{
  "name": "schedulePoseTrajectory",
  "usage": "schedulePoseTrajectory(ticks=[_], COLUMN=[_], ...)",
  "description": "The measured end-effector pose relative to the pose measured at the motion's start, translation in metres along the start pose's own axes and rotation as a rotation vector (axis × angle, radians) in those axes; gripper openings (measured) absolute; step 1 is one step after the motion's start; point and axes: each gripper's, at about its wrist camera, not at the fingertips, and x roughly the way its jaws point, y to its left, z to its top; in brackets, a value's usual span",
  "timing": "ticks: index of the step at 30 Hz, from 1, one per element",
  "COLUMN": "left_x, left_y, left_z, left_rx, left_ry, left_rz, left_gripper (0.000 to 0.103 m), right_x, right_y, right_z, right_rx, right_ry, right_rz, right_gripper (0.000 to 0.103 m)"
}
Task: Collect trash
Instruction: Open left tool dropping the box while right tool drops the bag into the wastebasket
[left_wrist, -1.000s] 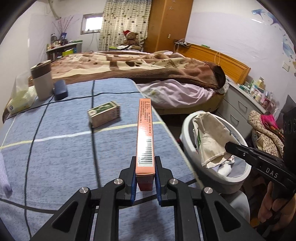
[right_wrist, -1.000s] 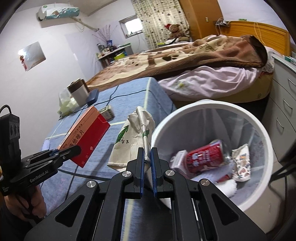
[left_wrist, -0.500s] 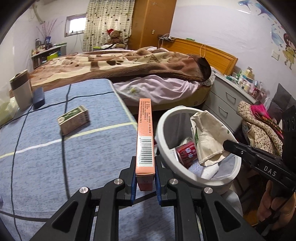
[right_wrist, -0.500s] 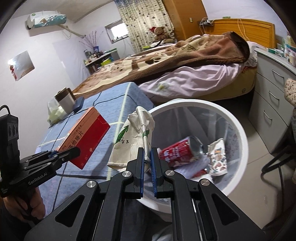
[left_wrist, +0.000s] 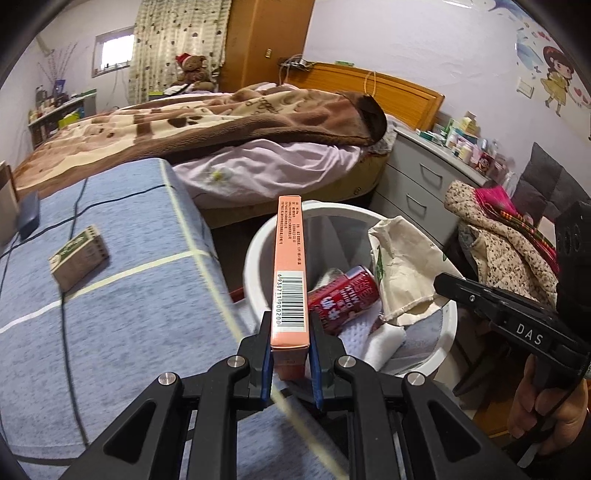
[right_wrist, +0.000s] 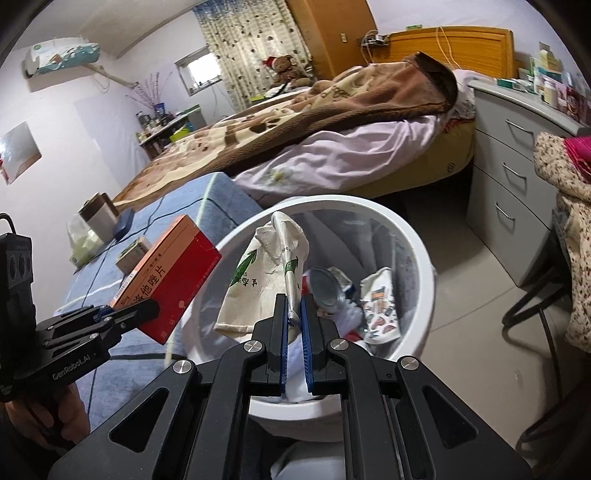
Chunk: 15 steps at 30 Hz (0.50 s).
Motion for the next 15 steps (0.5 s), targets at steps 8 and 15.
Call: schedulePoseTrajectory(ticks=[8,15], left_x=[0.025,0.042], left_y=[-0.014,-0.015], left_z=[0.010,0.015], left_rx=[0.024,0.010], left_ry=[0.028,0.031], left_rz=[-0.040,-0.059], left_gripper=[0.017,0.017], right_x=[0.003,0.004], right_y=[-0.011,-0.020], right_z=[0.000,0.000], right_rx=[0.018,0.037], right_ry=[0.019,0.036], right_rz=[-0.052,-0.073], right_gripper=[0.007,0.007])
